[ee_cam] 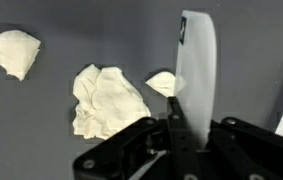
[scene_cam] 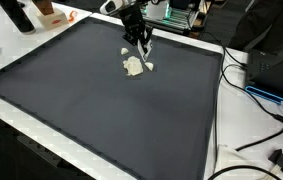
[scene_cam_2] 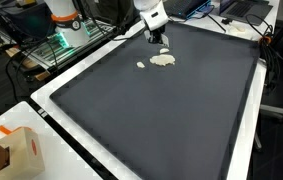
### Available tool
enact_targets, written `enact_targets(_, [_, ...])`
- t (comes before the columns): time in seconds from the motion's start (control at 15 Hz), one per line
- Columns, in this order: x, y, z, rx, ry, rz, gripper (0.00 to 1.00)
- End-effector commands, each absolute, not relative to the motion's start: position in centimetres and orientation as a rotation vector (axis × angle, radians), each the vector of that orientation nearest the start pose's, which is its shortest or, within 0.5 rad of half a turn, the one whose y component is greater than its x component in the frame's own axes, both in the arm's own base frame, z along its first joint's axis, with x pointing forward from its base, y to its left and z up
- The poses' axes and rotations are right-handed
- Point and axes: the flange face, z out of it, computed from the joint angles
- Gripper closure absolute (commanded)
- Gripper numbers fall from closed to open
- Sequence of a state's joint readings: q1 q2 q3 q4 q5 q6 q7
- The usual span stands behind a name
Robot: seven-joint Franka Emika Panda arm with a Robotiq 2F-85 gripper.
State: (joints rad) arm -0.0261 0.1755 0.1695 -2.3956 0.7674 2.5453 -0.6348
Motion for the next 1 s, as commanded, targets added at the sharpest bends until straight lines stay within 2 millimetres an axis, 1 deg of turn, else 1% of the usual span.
enact_targets(0.0, [48.4, 5.6, 24.1, -2.675, -0.152, -0.104, 0.99])
enact_targets(0.47, [47.9, 5.4, 24.6, -2.705, -0.108, -0.113, 0.99])
enact_targets(0.93, [46.8, 6.2, 25.9, -2.766, -0.05, -0.131, 0.99])
